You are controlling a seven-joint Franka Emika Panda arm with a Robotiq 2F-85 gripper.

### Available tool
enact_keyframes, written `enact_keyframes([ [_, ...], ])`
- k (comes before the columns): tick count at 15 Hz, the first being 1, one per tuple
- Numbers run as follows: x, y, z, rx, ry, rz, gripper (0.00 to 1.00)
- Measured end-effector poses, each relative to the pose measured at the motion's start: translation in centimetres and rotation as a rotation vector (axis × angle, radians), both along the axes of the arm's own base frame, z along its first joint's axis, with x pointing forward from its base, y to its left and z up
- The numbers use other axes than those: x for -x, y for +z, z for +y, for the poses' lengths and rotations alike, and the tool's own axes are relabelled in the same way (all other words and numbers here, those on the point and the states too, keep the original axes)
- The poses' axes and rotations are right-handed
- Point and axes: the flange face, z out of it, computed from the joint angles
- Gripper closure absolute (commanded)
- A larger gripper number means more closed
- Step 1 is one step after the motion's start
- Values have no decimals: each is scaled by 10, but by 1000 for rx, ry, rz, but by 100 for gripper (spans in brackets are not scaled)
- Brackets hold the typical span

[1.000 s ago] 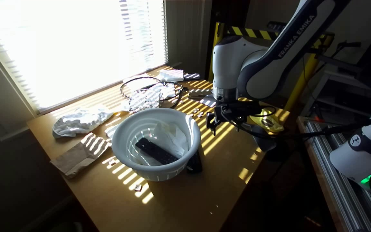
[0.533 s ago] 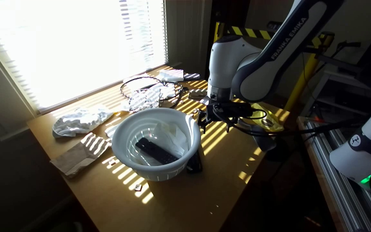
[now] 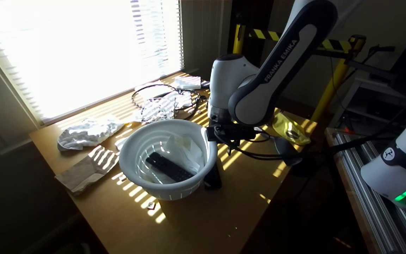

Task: Put the remotes inside the white basket

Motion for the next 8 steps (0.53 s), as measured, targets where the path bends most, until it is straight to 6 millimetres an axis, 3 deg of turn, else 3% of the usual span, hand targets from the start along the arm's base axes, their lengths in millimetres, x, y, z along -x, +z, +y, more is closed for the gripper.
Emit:
enact_keyframes([
  [4, -25, 0, 0, -14, 37, -40, 0],
  [8, -37, 4, 3, -29, 71, -67, 0],
])
